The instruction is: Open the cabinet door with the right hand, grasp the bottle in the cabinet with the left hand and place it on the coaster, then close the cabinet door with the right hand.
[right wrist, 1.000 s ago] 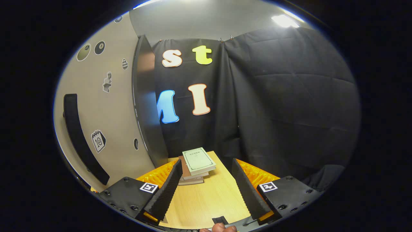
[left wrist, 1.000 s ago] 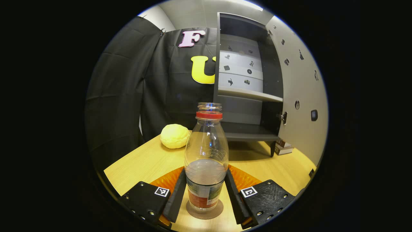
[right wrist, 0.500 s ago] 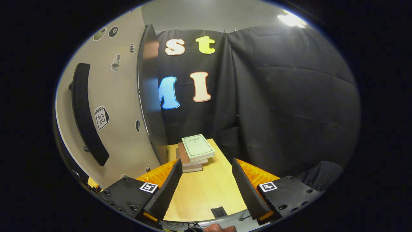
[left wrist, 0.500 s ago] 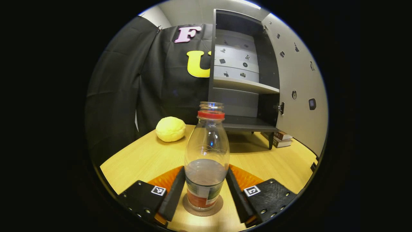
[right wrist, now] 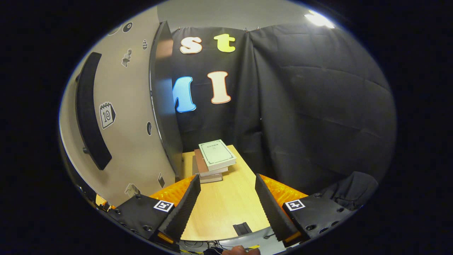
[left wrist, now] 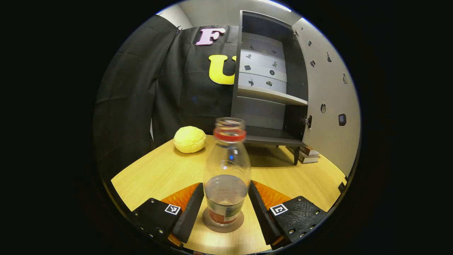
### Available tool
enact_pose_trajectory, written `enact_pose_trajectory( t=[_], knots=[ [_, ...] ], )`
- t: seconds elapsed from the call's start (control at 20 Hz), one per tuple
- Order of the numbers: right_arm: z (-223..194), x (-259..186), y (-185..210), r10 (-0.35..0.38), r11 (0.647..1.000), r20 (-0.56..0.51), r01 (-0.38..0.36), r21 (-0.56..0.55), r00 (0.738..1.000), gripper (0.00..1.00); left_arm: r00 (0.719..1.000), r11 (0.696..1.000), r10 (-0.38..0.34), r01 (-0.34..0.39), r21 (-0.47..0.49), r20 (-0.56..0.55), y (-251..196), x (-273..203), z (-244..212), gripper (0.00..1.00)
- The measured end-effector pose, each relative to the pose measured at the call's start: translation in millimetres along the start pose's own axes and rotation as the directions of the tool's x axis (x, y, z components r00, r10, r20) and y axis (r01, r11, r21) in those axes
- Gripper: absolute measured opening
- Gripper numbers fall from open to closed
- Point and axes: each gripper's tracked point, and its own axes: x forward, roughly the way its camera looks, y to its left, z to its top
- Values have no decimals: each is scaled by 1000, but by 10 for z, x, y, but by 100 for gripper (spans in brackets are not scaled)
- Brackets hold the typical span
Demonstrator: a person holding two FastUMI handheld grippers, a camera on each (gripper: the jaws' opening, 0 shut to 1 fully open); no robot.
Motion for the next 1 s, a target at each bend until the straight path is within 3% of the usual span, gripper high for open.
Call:
enact_pose_trajectory(
  t=[0.1,0.35,0.5,0.85,1.0],
  knots=[
    [-23,11,42,14,1000,-5,-14,-9,1000,98,999,1000,30,-30,-3,-27,46,-75,-50,71],
    [-42,68,146,45,999,1,-45,-31,999,98,996,999,-13,9,-49,-83,-111,-351,-109,73],
    [-28,62,148,41,999,30,-40,-17,999,98,998,999,17,-20,-46,-68,-115,-662,44,74],
    [257,49,240,93,996,129,-90,-24,987,98,992,997,78,-79,7,104,-23,-1630,1103,73],
    [504,-5,289,129,992,151,-128,-18,980,98,988,996,71,-78,45,139,-93,-1926,1507,73]
  ],
)
